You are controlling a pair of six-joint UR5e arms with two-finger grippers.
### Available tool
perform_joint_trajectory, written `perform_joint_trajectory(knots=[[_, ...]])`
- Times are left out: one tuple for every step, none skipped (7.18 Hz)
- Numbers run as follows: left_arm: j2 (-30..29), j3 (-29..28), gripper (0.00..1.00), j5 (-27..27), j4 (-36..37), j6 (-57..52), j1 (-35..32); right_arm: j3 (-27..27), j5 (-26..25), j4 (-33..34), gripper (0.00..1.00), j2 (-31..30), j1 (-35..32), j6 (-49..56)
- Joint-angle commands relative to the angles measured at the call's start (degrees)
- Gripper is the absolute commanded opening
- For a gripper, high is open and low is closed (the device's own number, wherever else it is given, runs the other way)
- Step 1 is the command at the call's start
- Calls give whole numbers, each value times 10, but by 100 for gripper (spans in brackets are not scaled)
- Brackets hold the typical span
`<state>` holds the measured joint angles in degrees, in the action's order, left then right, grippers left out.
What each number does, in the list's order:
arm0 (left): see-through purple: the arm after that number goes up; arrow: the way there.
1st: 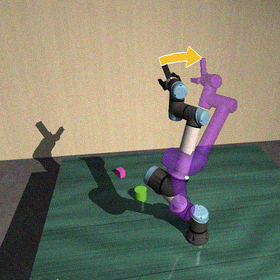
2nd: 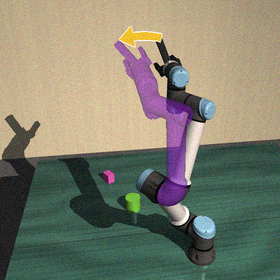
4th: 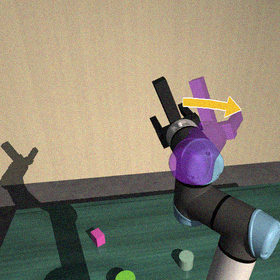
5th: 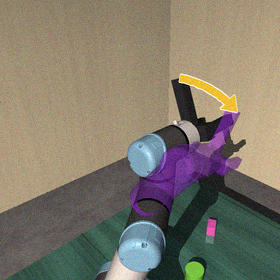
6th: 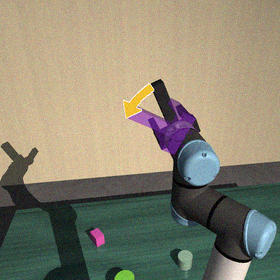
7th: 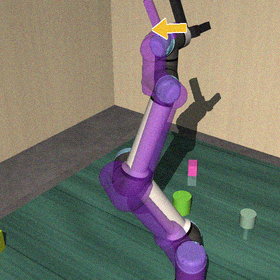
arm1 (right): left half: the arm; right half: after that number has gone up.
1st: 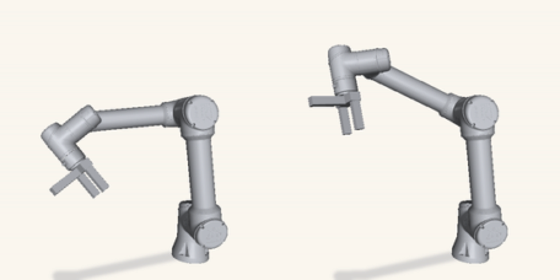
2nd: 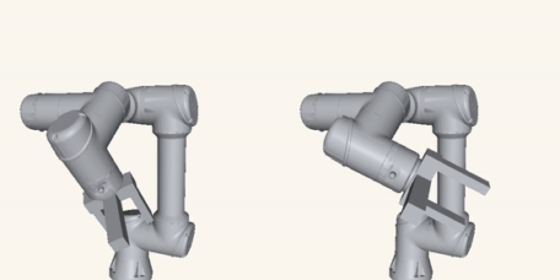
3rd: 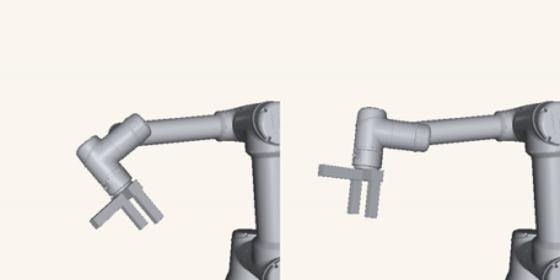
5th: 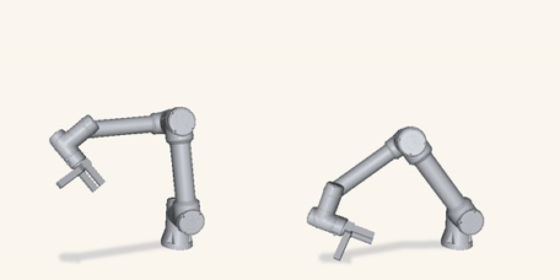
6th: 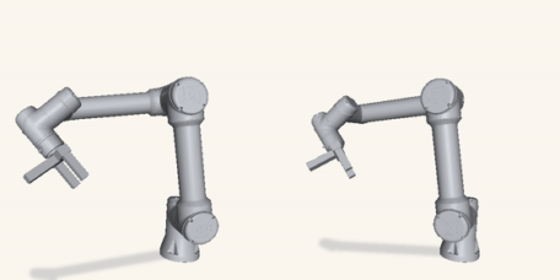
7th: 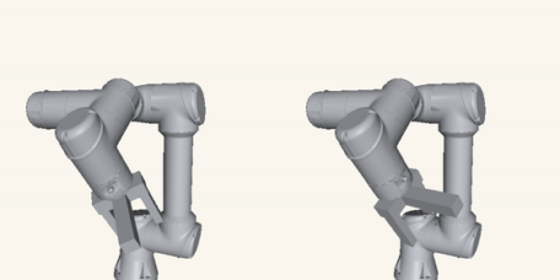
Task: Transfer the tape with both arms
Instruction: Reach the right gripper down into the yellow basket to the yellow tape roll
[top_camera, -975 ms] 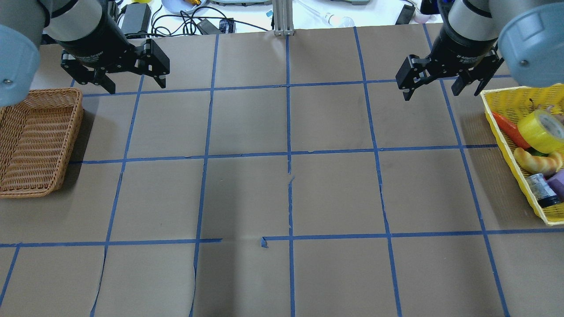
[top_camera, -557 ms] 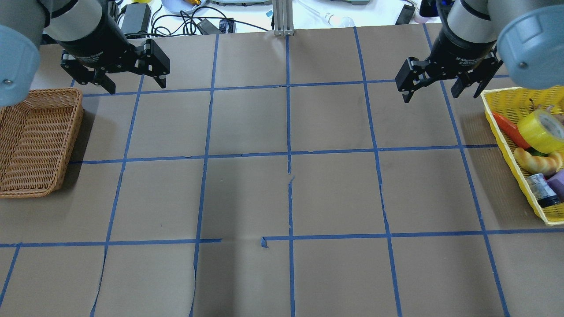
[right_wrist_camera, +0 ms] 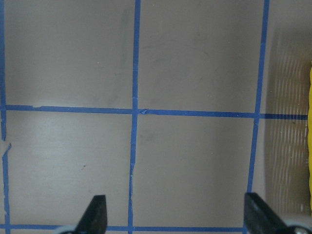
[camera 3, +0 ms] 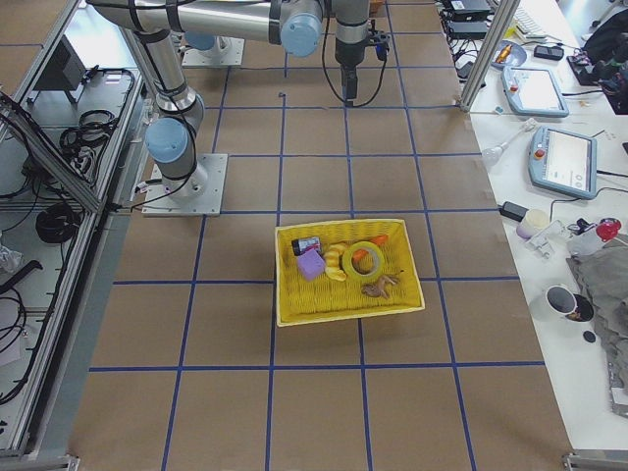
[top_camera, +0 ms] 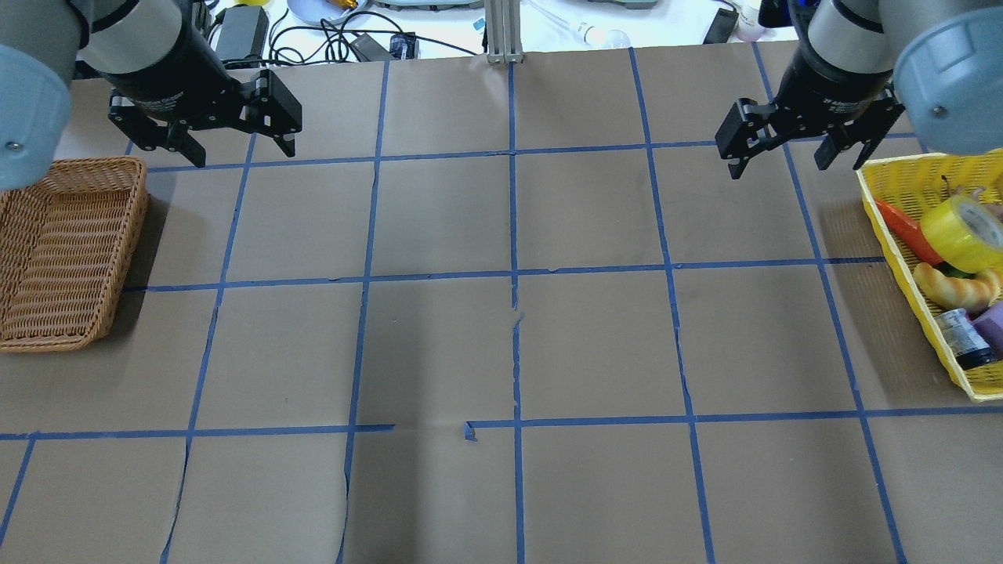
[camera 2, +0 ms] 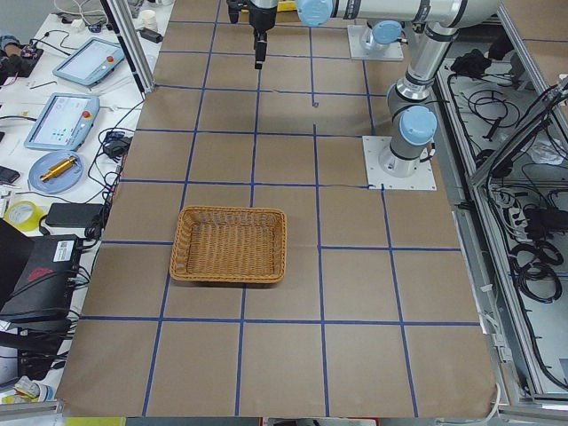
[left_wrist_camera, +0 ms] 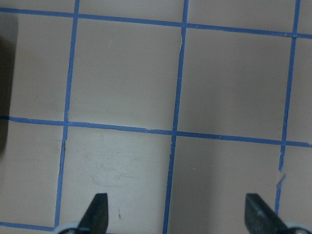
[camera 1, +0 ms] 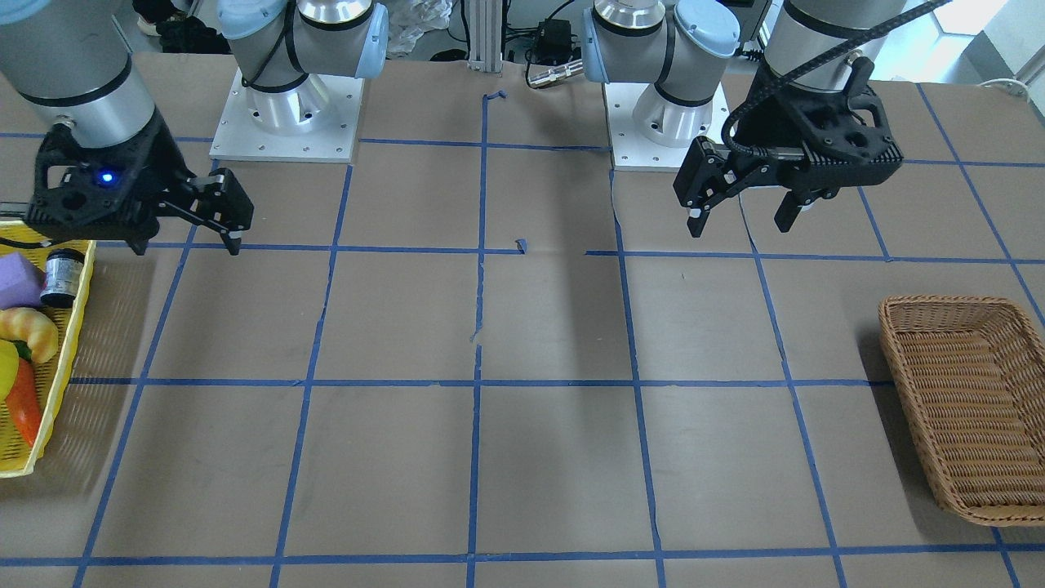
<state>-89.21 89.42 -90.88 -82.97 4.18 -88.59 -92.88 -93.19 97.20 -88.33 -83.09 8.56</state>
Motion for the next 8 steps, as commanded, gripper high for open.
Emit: perform_joint_trajectory(knots=[[0, 0, 100, 0, 0, 0, 0, 1, -31, 4, 100, 18, 114, 89], [0, 0, 100, 0, 0, 0, 0, 2, -30, 17, 100, 38, 172, 166], [-1, -1, 100, 0, 0, -1, 0, -1, -21, 100, 100, 65, 224, 218], [0, -1, 100, 0, 0, -1, 1, -1, -1, 135, 100, 99, 259, 294], [-1, -1, 100, 0, 0, 0, 0, -2, 29, 141, 100, 113, 294, 332], [-1, -1, 100, 0, 0, -1, 0, -5, 65, 138, 100, 139, 321, 369], [-1, -1, 100, 0, 3, -1, 0, -9, 78, 142, 100, 162, 352, 411], [-1, 1, 100, 0, 6, -1, 0, -13, 109, 149, 100, 183, 365, 425]])
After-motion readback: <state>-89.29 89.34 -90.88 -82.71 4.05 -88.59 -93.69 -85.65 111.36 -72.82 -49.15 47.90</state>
